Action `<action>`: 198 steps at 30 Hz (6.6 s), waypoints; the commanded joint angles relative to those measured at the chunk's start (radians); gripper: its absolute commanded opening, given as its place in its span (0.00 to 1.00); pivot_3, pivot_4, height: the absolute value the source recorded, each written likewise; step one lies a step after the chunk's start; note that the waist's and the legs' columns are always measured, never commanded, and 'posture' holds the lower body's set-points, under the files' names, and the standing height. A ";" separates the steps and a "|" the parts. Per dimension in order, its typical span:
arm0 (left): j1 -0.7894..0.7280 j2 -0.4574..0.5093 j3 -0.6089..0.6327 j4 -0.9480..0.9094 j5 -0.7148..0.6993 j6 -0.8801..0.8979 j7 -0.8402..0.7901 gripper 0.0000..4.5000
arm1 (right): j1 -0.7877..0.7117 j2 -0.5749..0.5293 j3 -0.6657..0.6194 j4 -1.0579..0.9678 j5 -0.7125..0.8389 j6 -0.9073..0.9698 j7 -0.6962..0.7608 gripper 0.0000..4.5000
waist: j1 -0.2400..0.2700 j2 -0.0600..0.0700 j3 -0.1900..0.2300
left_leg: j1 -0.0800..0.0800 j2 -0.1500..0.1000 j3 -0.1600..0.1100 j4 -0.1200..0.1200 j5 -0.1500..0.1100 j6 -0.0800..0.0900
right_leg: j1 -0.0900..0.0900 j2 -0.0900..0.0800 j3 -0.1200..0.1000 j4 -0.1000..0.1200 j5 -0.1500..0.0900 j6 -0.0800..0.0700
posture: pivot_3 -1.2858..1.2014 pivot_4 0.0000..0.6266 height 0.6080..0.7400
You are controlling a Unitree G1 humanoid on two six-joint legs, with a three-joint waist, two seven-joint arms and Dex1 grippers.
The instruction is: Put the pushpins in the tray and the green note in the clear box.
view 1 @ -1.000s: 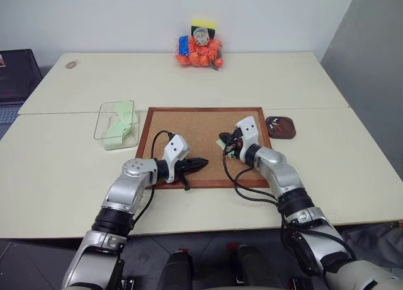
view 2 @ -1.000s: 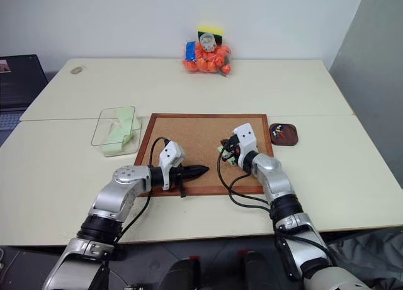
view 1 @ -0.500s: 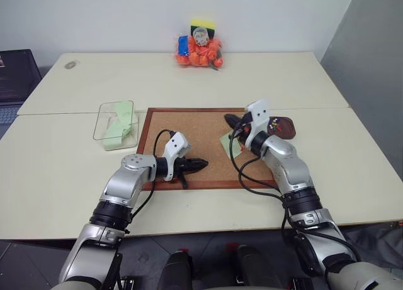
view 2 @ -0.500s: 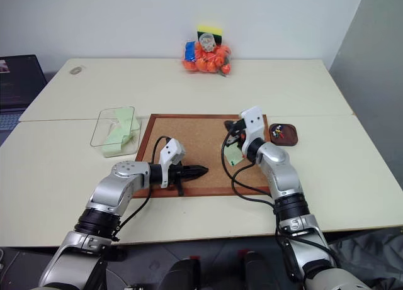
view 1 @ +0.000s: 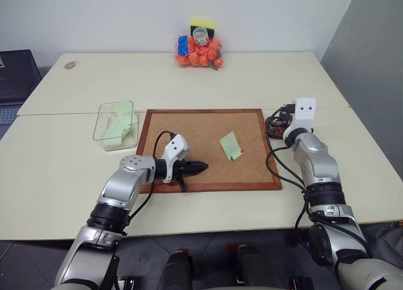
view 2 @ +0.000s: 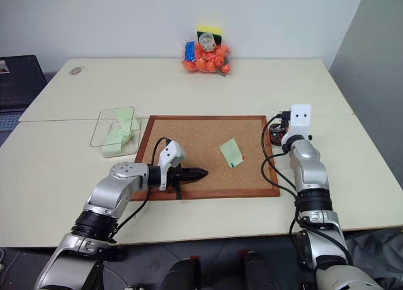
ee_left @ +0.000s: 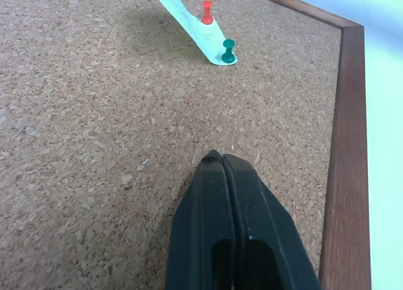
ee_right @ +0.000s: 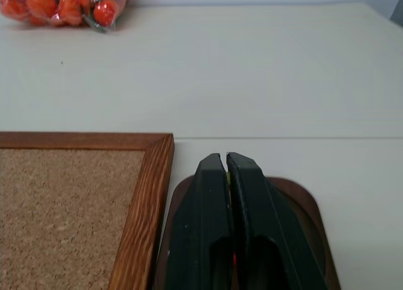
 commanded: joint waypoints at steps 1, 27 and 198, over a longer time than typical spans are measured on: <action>0.020 0.007 -0.054 0.043 0.023 0.025 -0.031 0.00 | -0.020 -0.002 -0.027 -0.015 0.029 0.008 -0.008 0.00 | 0.000 0.000 0.000 | 0.000 0.000 0.000 0.000 0.000 0.000 | 0.000 0.000 0.000 0.000 0.000 0.000 | 0.52 0.24 1.00; -0.056 -0.033 -0.036 0.223 0.058 -0.071 0.011 0.00 | 0.181 -0.118 0.095 -0.333 0.103 0.064 0.290 0.88 | 0.019 0.001 -0.001 | 0.000 -0.001 -0.001 0.001 0.000 0.000 | 0.001 0.000 -0.002 0.000 0.000 0.001 | 0.52 0.24 1.00; -0.016 -0.019 -0.029 0.066 -0.005 0.017 -0.019 0.00 | 0.218 -0.092 0.259 -0.506 0.176 -0.025 0.600 0.00 | 0.015 0.001 -0.002 | 0.000 0.001 -0.001 0.000 0.000 0.001 | 0.001 0.001 -0.002 -0.001 -0.001 0.000 | 0.52 0.24 1.00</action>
